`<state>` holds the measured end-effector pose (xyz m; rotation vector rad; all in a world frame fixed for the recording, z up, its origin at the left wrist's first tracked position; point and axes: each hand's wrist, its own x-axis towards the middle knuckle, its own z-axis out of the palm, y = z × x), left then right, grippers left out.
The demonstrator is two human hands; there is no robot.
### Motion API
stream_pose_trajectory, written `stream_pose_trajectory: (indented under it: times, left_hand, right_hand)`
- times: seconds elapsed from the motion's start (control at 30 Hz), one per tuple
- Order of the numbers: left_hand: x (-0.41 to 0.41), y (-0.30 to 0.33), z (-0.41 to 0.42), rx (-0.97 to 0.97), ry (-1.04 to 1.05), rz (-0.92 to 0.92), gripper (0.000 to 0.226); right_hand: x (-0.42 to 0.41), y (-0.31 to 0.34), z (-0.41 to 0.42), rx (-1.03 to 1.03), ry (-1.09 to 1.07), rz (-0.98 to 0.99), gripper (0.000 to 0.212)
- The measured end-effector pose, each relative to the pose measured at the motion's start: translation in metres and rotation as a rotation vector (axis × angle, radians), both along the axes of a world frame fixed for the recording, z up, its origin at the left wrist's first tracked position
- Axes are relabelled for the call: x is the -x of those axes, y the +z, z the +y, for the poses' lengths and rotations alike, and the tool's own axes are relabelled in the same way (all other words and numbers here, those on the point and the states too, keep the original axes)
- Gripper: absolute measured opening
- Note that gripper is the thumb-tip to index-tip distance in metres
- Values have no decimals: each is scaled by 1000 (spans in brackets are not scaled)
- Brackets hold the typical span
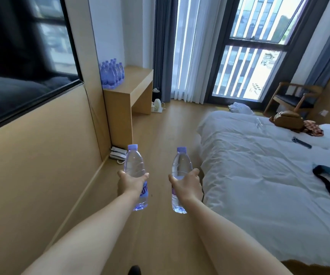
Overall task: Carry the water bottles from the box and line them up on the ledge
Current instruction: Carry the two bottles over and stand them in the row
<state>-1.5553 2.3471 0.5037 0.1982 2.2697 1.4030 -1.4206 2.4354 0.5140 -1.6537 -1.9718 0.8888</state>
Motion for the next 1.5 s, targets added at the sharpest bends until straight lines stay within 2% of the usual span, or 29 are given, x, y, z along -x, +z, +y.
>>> stream_pose_trajectory:
  times: [0.3,0.43,0.53,0.77,1.0,1.1,1.33,1.5]
  left_hand:
    - [168,-14,187,-21,-17,-26,71]
    - [209,0,251,38,-60,9,72]
    - [234,2,303,27,-120,37,69]
    - [305,-14,437,20,-178,32,62]
    - [387,-8,565,-28,-112,-20,69]
    - [421,-3,598,-20,-126,-24,64]
    - [511,-2,673,-6,-154,-24,72]
    - [590,-9,745,-1,-186,12,65]
  right_hand:
    - [140,-19,185,-8,0,-81,56]
    - [181,-10,245,-8,-37,-94,63]
    - [217,-9,295,20,-43,-60,56]
    - [302,-17,433,62,-2,-29,59]
    - [377,-18,580,17,194,-79,64]
    - [412,-10,626,16,242,-101,64]
    - [508,-12,716,78,338,1,59]
    - [595,-24,782,90,374,54,57]
